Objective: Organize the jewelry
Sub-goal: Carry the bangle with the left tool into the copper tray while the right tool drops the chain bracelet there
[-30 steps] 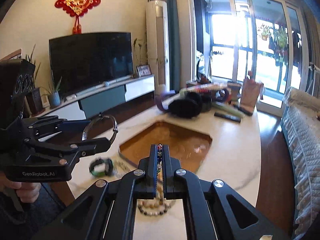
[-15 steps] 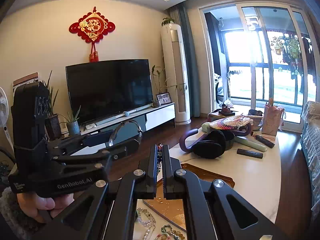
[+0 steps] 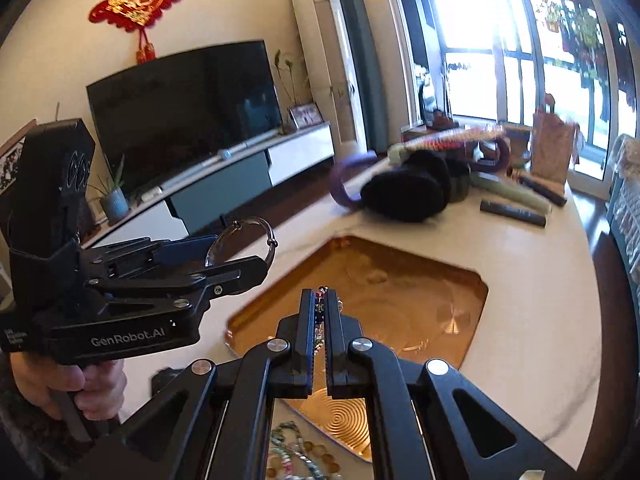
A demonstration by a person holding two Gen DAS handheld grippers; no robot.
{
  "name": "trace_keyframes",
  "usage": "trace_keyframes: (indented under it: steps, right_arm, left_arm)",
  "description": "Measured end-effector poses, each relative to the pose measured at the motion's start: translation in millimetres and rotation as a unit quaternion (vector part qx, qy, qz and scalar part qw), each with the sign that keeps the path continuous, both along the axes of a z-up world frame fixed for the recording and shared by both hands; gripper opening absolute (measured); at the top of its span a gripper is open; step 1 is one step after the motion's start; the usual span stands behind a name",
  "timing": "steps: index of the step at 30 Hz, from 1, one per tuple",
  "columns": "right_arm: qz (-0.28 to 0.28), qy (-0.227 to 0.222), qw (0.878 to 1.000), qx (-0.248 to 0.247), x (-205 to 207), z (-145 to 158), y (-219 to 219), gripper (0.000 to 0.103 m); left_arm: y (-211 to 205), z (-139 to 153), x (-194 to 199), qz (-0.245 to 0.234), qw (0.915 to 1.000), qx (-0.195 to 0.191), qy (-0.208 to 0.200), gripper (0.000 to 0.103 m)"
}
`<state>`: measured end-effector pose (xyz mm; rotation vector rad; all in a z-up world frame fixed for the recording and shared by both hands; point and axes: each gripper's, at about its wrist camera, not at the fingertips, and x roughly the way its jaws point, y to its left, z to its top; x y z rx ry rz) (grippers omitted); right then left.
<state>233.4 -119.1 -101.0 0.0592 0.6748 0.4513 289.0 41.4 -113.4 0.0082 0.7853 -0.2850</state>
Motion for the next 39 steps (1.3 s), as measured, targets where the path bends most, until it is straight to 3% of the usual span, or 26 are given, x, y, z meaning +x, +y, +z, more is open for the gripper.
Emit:
trace_keyframes:
  steps: [3, 6, 10, 19, 29, 34, 35, 37, 38, 39]
  right_arm:
    - [0.0, 0.024, 1.0, 0.002, 16.9, -20.7, -5.3, 0.004]
    - [0.015, 0.038, 0.999, 0.016, 30.2, -31.4, -5.0, 0.004]
    - [0.024, 0.046, 0.999, 0.0, 48.6, -44.2, -0.7, 0.004]
    - [-0.008, 0.097, 0.995, -0.03, 63.4, -79.1, -11.5, 0.004]
    - [-0.041, 0.103, 0.992, -0.052, 67.5, -89.6, -19.6, 0.004]
    - [-0.057, 0.085, 0.991, -0.089, 63.4, -87.4, -19.7, 0.004]
    - [-0.062, 0.082, 0.99, -0.101, 62.4, -86.5, -18.9, 0.008]
    - [-0.066, 0.093, 0.988, -0.106, 57.8, -84.8, -20.8, 0.03]
    - [-0.064, 0.093, 0.99, -0.088, 53.4, -81.8, -24.7, 0.058]
    - [-0.065, 0.089, 0.991, -0.069, 48.6, -77.8, -29.5, 0.078]
  left_arm:
    - [-1.1, -19.3, 20.3, -0.007, 0.9985, -0.023, 0.048, 0.061]
    - [-8.6, -27.2, 37.9, -0.011, 0.9979, -0.019, 0.061, 0.061]
    - [-12.6, -36.3, 63.0, -0.008, 0.996, -0.033, 0.083, 0.061]
    - [-17.2, -62.2, 77.1, 0.005, 0.993, -0.019, 0.117, 0.061]
    - [-22.0, -76.4, 88.4, 0.029, 0.9884, 0.005, 0.149, 0.061]
    - [-29.0, -79.0, 90.9, 0.028, 0.9875, 0.01, 0.155, 0.062]
    - [-31.0, -78.9, 90.2, 0.024, 0.9872, 0.01, 0.157, 0.062]
    - [-34.8, -78.3, 87.3, 0.021, 0.9855, 0.016, 0.168, 0.07]
    - [-37.5, -76.0, 84.4, 0.015, 0.9857, 0.022, 0.166, 0.078]
    - [-40.5, -69.8, 77.8, 0.009, 0.9879, 0.035, 0.151, 0.08]
